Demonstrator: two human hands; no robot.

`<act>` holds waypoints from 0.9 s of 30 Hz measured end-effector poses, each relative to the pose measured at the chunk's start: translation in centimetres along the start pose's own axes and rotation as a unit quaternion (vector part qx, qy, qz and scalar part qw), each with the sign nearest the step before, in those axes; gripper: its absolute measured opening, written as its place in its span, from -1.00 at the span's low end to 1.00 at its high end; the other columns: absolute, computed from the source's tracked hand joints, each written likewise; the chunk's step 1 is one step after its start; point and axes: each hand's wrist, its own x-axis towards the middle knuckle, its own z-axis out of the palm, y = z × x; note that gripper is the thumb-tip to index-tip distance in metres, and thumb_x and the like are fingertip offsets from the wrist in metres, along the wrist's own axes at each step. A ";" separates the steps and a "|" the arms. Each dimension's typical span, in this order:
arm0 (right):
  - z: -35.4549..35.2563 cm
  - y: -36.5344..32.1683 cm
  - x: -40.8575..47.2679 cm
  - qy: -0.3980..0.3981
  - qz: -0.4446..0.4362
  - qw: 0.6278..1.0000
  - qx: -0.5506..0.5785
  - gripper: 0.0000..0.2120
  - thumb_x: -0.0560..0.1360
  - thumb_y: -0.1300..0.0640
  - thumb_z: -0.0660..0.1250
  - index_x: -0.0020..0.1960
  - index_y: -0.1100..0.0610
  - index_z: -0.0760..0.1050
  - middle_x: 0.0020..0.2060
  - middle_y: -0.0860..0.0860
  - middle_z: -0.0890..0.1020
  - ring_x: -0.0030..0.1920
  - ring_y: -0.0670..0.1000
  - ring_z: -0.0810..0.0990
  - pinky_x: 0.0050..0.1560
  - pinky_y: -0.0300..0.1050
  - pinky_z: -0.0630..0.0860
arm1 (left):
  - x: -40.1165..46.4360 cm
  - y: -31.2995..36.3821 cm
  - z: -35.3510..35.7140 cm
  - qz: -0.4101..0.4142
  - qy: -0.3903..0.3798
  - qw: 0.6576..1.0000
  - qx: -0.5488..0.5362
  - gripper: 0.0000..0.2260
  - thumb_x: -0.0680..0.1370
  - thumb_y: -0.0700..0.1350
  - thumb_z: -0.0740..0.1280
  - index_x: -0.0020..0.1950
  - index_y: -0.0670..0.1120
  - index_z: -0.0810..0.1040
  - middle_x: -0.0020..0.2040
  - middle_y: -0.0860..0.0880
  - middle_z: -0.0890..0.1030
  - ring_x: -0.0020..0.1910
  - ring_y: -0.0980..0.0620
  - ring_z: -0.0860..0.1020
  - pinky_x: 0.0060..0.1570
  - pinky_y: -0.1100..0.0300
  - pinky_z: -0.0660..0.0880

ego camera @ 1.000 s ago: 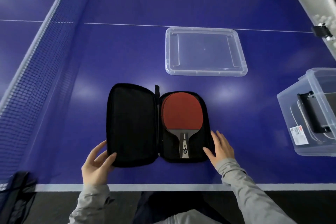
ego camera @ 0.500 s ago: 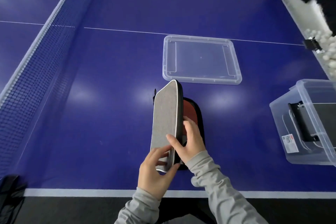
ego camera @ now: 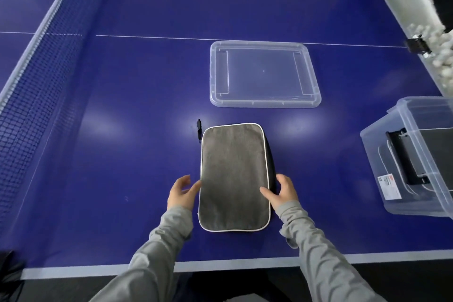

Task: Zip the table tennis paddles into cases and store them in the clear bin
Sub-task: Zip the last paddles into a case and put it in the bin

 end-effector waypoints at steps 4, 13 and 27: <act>0.9 1.3 0.6 -0.017 0.071 0.997 0.027 -0.56 0.42 0.17 0.42 0.23 0.25 0.37 0.18 0.15 0.48 0.17 0.13 0.45 0.12 -0.19 0.32 | 1.9 0.8 1.8 -0.041 -0.041 0.998 -0.008 -0.48 0.44 -0.06 0.45 0.34 -0.14 0.39 0.21 -0.12 0.53 0.20 -0.12 0.51 0.27 -0.06 0.41; 1.2 1.1 1.0 -0.030 0.072 0.996 0.041 -0.48 0.46 0.34 0.30 0.39 0.19 0.27 0.25 0.16 0.48 0.24 0.16 0.47 0.31 -0.01 0.37 | 2.9 1.8 3.3 -0.041 -0.029 0.994 0.102 -0.45 0.34 0.07 0.52 0.24 -0.09 0.46 0.01 -0.05 0.57 0.02 -0.11 0.57 0.15 0.01 0.48; 0.7 1.9 2.2 -0.032 0.078 0.996 0.010 -0.51 0.50 0.43 0.13 0.39 0.16 0.31 0.31 0.16 0.44 0.29 0.16 0.42 0.33 -0.02 0.35 | 1.8 3.0 4.0 -0.059 -0.147 0.987 0.014 -0.49 0.35 -0.03 0.53 0.18 -0.05 0.37 0.06 -0.19 0.59 -0.04 -0.16 0.60 -0.04 0.02 0.56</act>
